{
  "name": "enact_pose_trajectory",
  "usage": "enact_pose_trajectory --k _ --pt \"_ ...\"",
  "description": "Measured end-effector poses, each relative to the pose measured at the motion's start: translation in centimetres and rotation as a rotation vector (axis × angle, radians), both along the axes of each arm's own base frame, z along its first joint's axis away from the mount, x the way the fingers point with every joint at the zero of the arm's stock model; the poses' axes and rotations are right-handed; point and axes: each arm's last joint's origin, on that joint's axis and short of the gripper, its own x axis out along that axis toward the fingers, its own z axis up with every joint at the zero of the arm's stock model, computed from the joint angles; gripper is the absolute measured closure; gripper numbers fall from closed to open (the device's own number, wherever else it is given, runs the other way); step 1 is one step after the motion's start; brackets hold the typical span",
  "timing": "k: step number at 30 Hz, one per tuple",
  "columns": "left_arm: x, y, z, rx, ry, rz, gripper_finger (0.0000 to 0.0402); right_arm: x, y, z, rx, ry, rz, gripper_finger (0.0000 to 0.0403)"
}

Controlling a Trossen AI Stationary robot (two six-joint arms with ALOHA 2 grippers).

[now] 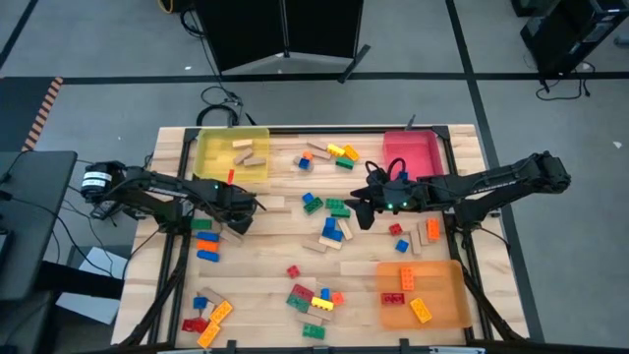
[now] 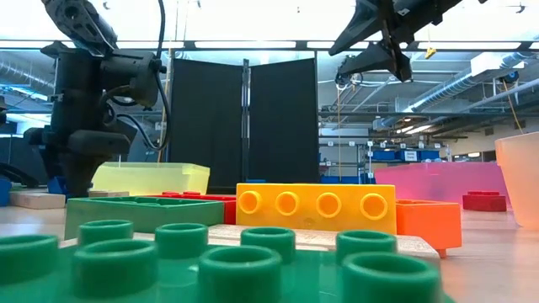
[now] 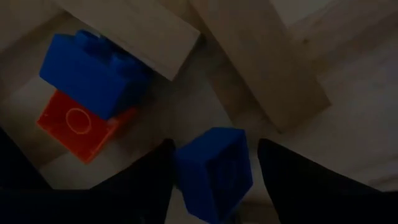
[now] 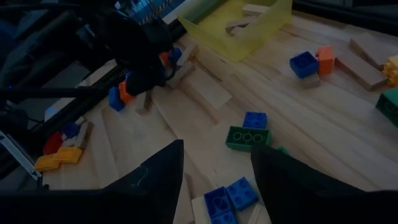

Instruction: Sort blocks by size

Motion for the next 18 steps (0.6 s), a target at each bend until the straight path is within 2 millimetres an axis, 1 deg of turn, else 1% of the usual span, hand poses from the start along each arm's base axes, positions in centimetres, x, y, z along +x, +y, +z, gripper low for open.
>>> enact_pose_trajectory --k 9,14,18 --pt "-0.1 -0.1 0.0 -0.025 0.010 0.000 0.0252 0.0 0.0 0.0 0.000 -0.002 0.000 0.0198" --pt "0.0 -0.1 0.2 -0.037 0.008 -0.005 0.0273 0.0 0.0 0.0 0.000 -0.002 0.000 0.0201" --pt "0.8 0.0 1.2 -0.032 -0.027 -0.005 0.0285 0.0 0.0 0.0 0.000 -0.001 0.000 0.0200"
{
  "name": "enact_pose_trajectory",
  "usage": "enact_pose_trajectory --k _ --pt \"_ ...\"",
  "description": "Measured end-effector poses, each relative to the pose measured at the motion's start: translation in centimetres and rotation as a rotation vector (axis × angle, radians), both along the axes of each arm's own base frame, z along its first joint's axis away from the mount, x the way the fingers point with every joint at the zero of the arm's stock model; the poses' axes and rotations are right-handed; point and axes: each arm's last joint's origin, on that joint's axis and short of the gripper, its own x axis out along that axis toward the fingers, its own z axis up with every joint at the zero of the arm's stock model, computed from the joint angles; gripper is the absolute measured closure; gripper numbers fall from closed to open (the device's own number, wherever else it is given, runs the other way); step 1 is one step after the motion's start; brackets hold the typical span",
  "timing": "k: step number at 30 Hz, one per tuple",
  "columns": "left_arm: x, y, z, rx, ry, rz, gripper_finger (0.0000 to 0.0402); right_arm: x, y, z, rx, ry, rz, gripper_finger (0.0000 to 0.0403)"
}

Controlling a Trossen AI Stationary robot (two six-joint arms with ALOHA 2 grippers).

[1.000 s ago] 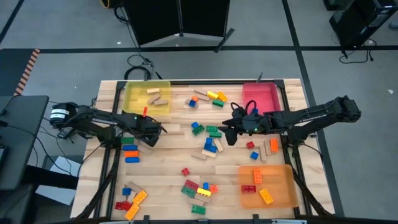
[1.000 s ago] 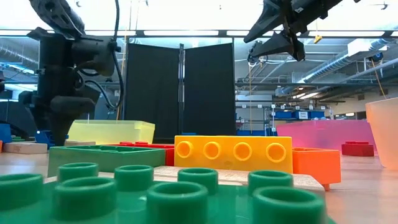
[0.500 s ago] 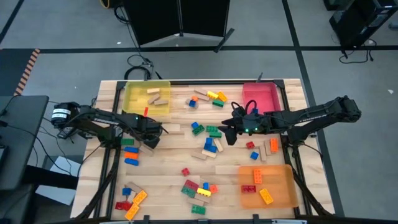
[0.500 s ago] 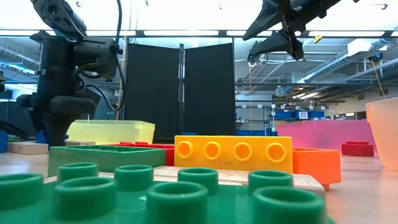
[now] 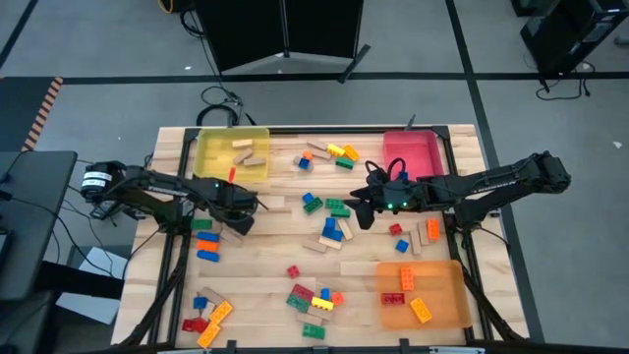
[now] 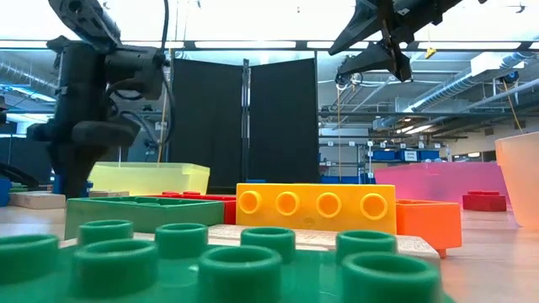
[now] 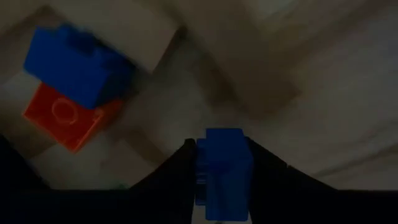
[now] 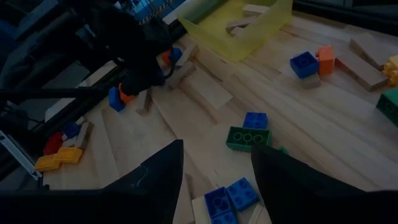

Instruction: Sort blocks by size

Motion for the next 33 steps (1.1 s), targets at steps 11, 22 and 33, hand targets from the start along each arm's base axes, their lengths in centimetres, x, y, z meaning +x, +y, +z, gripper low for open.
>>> enact_pose_trajectory --k 11,22,33 --pt "4.2 0.4 6.3 0.045 -0.237 0.004 0.0294 0.0 0.1 0.0 0.072 -0.021 -0.027 0.0200" --pt "9.5 2.4 11.8 0.175 -0.557 -0.133 0.0295 0.1 0.5 0.1 0.169 -0.041 0.015 0.0194" --pt "17.4 11.8 10.9 0.119 -0.500 -0.369 0.0296 0.2 0.4 0.3 0.156 -0.055 0.013 0.0198"
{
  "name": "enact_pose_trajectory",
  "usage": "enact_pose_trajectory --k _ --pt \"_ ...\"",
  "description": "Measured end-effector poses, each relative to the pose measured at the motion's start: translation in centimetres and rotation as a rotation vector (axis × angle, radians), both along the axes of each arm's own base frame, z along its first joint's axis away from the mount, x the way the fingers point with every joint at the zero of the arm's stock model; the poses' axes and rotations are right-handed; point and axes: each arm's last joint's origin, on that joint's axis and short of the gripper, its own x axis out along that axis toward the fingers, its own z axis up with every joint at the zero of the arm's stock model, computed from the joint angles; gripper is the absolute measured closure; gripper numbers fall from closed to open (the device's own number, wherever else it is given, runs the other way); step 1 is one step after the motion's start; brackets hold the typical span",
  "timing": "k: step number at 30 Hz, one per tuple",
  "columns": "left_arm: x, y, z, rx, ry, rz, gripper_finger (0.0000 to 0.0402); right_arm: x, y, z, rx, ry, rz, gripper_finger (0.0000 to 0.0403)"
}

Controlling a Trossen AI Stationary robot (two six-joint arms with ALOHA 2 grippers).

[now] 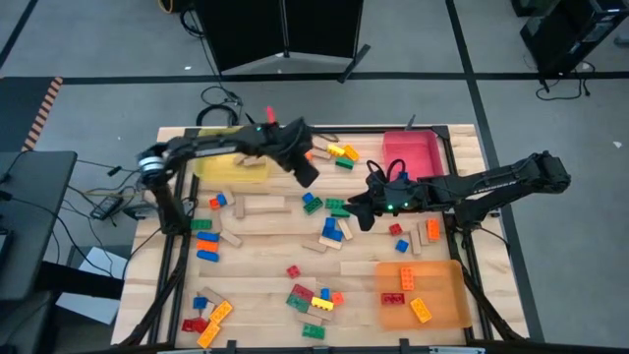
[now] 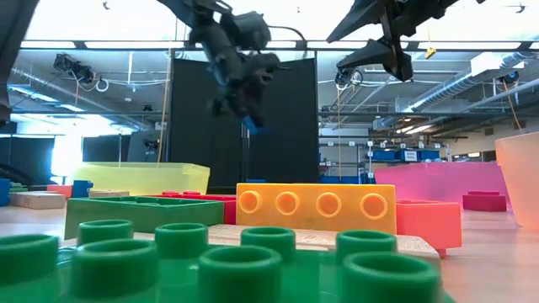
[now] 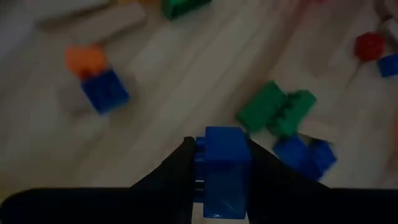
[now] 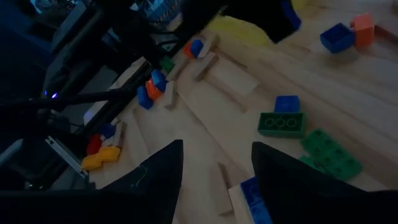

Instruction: Sort blocks by size

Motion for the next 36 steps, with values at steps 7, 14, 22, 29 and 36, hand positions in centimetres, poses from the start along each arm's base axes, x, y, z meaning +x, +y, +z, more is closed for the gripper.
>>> enact_pose_trajectory --k 7,14,22,29,36 --pt "1.4 0.8 1.0 0.122 0.025 -0.135 0.0295 -0.6 -1.3 -1.0 -0.145 0.147 -0.033 0.0208" --pt "1.0 0.1 1.8 0.065 -0.016 -0.206 0.0295 -0.9 -2.1 -1.2 -0.145 0.186 -0.078 0.0221" --pt "1.3 -0.3 3.2 -0.073 -0.173 -0.210 0.0294 -0.7 -2.0 -1.0 -0.261 0.192 -0.005 0.0215" --pt "2.5 -1.0 4.4 -0.232 -0.352 -0.217 0.0294 0.0 -2.0 0.1 -0.432 0.099 0.061 0.0182" --pt "3.7 -1.6 5.9 -0.359 -0.525 -0.234 0.0294 0.2 -2.0 0.4 -0.558 0.097 0.106 0.0151"
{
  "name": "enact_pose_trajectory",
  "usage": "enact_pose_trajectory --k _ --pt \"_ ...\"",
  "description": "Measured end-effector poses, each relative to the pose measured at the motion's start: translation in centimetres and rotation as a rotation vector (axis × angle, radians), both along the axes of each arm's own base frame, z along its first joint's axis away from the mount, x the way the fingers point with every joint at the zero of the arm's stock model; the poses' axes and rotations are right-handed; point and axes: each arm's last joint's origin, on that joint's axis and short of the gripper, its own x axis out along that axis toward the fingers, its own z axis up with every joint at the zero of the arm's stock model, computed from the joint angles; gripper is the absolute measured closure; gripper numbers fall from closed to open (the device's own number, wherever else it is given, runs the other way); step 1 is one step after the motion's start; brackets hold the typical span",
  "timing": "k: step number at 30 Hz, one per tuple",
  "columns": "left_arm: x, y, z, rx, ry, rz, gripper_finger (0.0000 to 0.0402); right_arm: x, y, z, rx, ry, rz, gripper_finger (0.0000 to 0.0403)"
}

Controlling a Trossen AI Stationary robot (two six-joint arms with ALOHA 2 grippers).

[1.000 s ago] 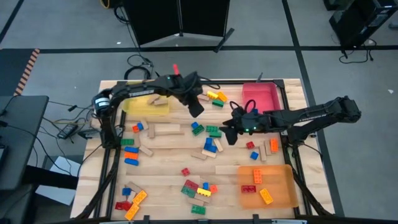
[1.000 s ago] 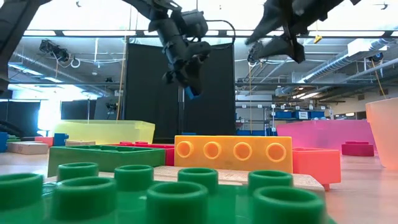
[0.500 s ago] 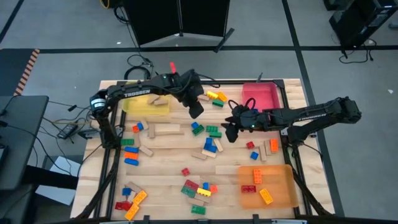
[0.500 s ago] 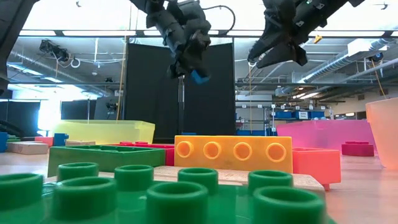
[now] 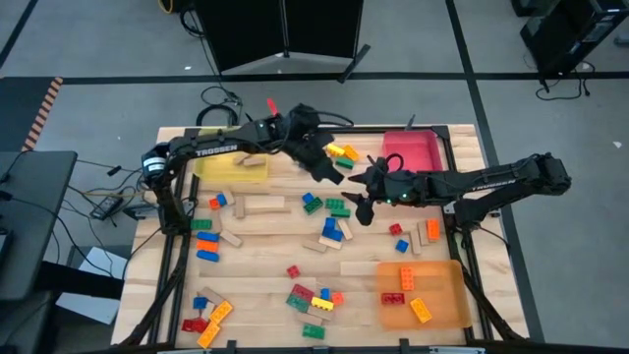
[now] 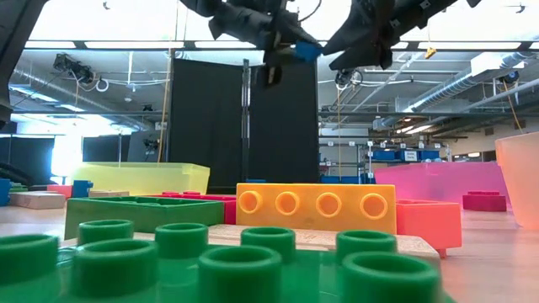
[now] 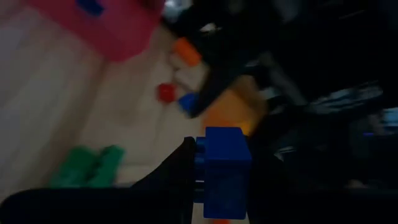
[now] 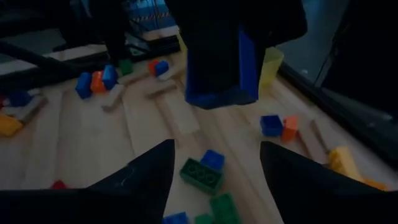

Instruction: Sort blocks by size

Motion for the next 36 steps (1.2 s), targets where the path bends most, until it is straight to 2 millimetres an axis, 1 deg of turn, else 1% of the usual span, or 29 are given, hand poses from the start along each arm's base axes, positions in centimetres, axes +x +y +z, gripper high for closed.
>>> enact_pose_trajectory --k 6,9,12,15,20,24,27,31,36 --pt "0.2 0.0 0.4 -0.075 -0.021 0.010 0.0294 0.1 -0.2 0.8 -0.145 0.019 -0.023 0.0144" --pt "0.1 0.3 0.4 -0.102 -0.017 0.012 0.0294 0.1 -0.4 1.5 -0.224 0.026 -0.058 0.0145" --pt "0.0 0.9 0.7 -0.144 -0.032 0.021 0.0294 0.2 -0.4 1.8 -0.283 0.031 -0.035 0.0145" --pt "0.0 1.6 1.2 -0.174 -0.082 0.023 0.0294 0.3 -0.4 1.9 -0.304 0.028 -0.021 0.0139" --pt "0.1 2.0 2.1 -0.215 -0.149 0.024 0.0294 0.6 -0.9 2.7 -0.330 -0.049 -0.041 0.0115" --pt "0.1 2.0 2.1 -0.224 -0.151 0.015 0.0294 0.7 -1.6 3.2 -0.360 -0.075 -0.062 0.0094" --pt "0.1 2.0 2.1 -0.226 -0.153 0.010 0.0294 0.7 -2.0 3.2 -0.362 -0.077 -0.073 0.0086" --pt "0.1 2.0 2.1 -0.239 -0.148 0.016 0.0294 0.7 -2.1 3.4 -0.368 -0.094 -0.078 0.0090" --pt "0.3 2.1 1.9 -0.240 -0.143 0.039 0.0294 0.8 -2.1 3.6 -0.382 -0.112 -0.057 0.0120"
